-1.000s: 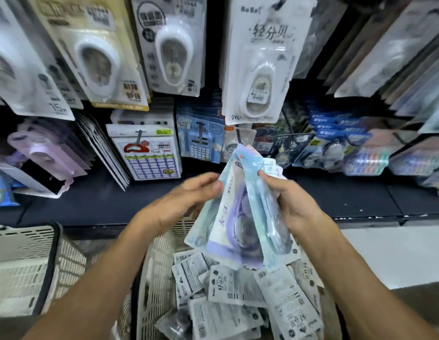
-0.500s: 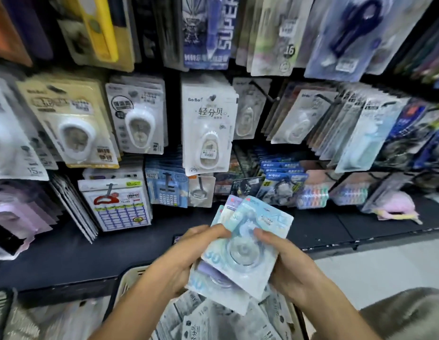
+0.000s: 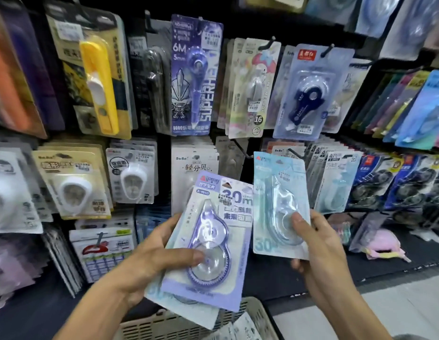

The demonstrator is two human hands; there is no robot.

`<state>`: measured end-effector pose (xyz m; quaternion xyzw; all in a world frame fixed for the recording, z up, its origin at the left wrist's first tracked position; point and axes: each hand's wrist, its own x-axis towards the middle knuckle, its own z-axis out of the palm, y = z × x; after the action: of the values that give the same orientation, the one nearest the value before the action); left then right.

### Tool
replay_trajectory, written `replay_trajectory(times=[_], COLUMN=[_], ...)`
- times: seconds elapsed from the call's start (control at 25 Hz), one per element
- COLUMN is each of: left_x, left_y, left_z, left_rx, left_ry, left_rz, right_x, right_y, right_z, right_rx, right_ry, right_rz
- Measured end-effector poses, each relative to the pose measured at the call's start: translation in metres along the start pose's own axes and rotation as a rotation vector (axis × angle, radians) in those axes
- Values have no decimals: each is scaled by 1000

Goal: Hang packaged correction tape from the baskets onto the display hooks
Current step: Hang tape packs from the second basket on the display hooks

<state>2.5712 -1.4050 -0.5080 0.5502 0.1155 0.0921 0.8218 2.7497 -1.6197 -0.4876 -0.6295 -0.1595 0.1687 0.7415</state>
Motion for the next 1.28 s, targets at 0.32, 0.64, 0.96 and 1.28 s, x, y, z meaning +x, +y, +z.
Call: replay_trajectory(times=[0.32, 0.64, 0.96, 1.28], left_x=[5, 22, 33, 36], left_y=[0, 5, -1, 6], left_z=[-4, 11, 44, 54], left_rx=[-51, -38, 43, 124], left_ry=[160, 142, 192, 136], left_rz=[211, 245, 177, 284], right_x=[48, 67, 10, -8], right_y=[-3, -14, 2, -8], right_z=[-31, -47, -16, 21], right_rx=[-15, -83, -163, 108], right_ry=[240, 326, -82, -286], right_rz=[-46, -112, -22, 100])
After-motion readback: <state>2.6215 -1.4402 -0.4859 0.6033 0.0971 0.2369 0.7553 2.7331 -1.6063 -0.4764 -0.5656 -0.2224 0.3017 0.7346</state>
